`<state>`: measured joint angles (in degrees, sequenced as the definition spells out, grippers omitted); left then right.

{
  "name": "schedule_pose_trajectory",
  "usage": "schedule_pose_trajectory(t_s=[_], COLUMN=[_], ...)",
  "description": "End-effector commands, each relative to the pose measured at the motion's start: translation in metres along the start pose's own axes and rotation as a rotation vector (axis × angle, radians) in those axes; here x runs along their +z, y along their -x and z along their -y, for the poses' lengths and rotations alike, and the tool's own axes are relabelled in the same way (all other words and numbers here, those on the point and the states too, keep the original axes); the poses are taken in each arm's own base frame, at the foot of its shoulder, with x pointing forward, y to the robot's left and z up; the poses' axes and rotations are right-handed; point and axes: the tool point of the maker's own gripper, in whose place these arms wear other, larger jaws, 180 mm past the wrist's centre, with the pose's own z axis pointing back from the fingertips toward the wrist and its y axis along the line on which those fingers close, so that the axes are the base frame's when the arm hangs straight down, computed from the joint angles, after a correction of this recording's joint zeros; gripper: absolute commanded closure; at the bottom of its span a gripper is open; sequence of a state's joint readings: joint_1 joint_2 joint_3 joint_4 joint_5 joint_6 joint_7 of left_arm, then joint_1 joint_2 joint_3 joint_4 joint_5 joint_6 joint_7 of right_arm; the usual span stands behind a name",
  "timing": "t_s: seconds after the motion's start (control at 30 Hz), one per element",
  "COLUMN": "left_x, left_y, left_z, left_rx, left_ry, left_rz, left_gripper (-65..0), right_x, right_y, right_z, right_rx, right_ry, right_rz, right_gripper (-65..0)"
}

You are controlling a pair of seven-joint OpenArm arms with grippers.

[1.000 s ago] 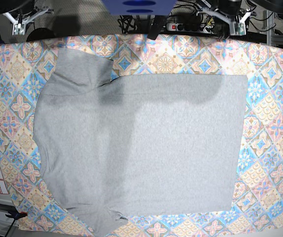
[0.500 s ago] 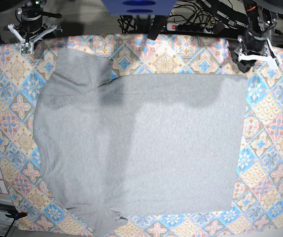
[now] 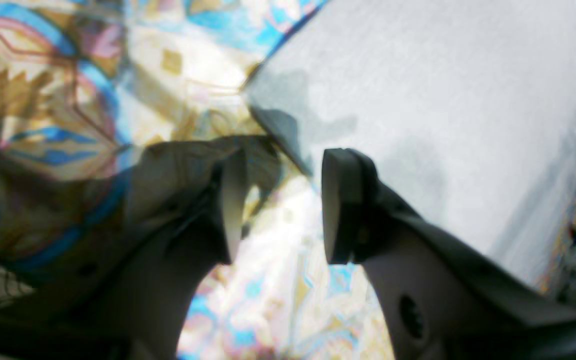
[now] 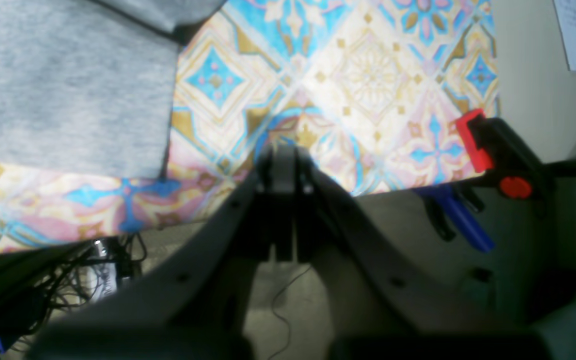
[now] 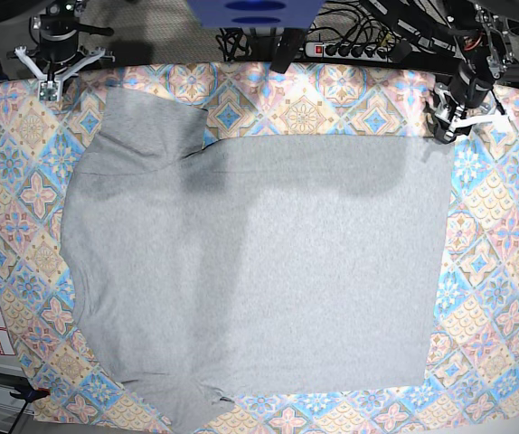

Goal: Fold the T-shirt properly
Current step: 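Lower both grippers to the shirt's shoulder corners at the collar end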

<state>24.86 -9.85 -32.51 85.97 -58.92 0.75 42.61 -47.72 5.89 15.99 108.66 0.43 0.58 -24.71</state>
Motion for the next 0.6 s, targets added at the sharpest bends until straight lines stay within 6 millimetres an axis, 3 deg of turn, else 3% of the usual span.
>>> schedule_pose_trajectory(t_s=[0.0,0.17,0.5,0.57], left_x=[-0.002,-0.015,-0.032,-0.034], left_y=[-0.006,0.001,0.008,0.012], left_z=[0.001,-0.01,0.005,0.013], left_rx=[0.006,0.054,0.097,0.096], left_ry=[0.012,-0.014,0.014,0.035], left_rz=[0.011,-0.015,-0.036,-0.069], left_gripper=[-25.5,-25.5,-25.2,-22.8], right_x=[0.002,0.002,0.002,0.002], right_y=[-0.007,-0.007,-0.007,-0.007], right_z=[0.006,0.006,0.005,0.005], right_rx=[0.009,0.009,0.009,0.009], right_ry=[0.012,0.012,0.011,0.011], right_rz=[0.031,0.031,0.031,0.029], right_gripper=[0.0,0.0,0.0,0.0])
